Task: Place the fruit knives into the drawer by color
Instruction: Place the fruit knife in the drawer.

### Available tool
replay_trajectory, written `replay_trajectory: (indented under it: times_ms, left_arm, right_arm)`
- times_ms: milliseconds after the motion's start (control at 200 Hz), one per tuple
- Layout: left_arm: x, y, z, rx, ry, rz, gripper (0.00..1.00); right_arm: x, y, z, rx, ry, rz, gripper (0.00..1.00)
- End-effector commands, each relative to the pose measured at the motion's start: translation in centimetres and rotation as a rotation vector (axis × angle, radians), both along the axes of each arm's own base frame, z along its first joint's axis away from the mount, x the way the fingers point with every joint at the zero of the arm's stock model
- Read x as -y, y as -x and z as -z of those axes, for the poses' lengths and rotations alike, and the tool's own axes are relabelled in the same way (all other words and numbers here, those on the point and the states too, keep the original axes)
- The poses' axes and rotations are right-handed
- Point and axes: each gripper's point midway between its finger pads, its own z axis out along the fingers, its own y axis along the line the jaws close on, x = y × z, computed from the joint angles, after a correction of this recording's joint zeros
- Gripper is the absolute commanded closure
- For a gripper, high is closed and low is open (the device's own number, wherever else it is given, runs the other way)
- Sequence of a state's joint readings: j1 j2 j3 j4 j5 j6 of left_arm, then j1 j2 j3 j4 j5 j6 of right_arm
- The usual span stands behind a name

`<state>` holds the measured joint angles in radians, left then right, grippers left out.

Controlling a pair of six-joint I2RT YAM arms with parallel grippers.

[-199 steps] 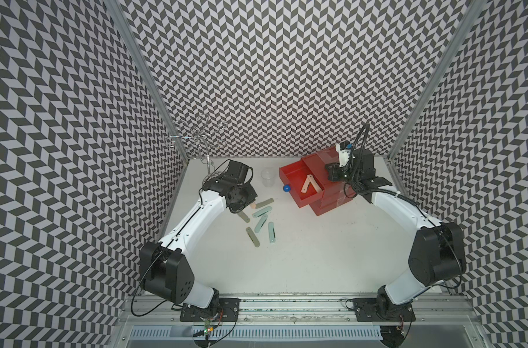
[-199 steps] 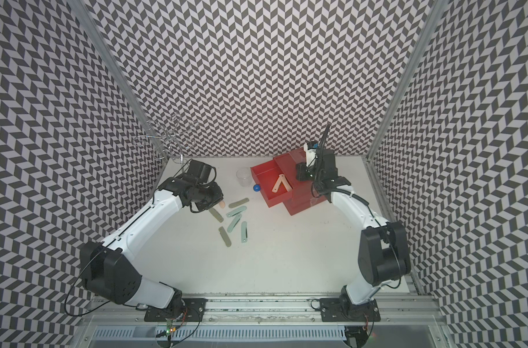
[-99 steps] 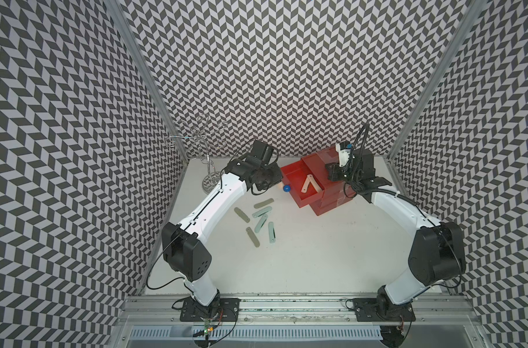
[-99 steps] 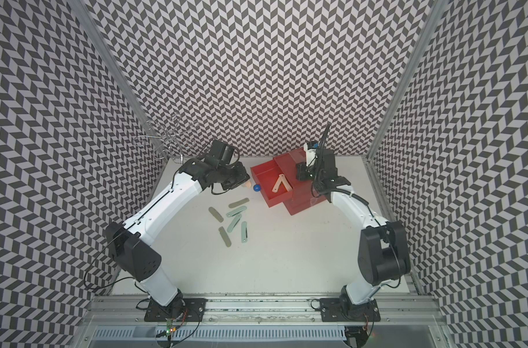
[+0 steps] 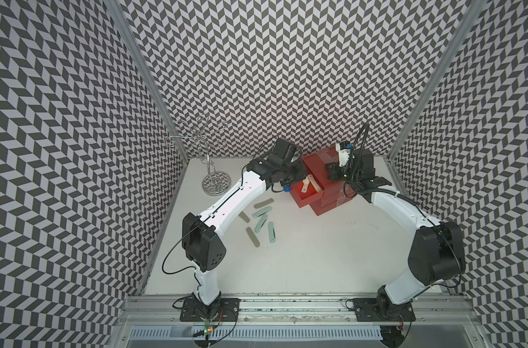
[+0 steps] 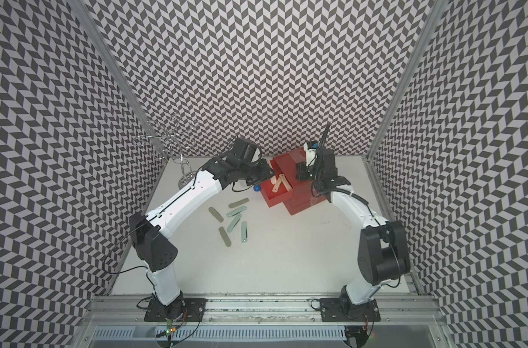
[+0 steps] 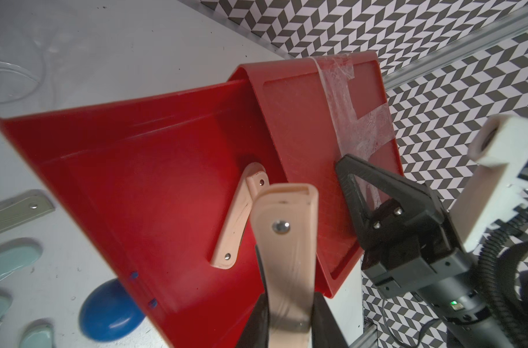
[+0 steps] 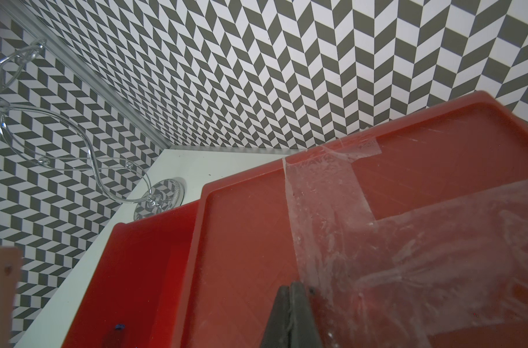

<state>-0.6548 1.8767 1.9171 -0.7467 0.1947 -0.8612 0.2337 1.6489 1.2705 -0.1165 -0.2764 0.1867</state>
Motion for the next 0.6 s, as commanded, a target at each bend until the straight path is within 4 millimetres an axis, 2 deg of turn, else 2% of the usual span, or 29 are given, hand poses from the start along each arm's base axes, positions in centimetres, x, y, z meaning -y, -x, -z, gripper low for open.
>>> replay_trajectory:
  times_ms: [0,361,596]
  left_arm:
    - [0.8,-0.6,0.2,0.004,0.010,0.014,0.76]
    - [1.3,-1.1,2.9,-0.042,-0.022,0.013,0.75]
    - [1.4,-1.2,3.7,-0.053,-0.033,0.012,0.72]
  right_arm:
    - [1.5,5.4,14.1,-0.462,0.121,0.016,1.00]
    - [1.4,5.4,14.0,-0.461,0.122,0.015,1.00]
    - [1.4,5.4,14.1,-0.462,0.122,0.013,1.00]
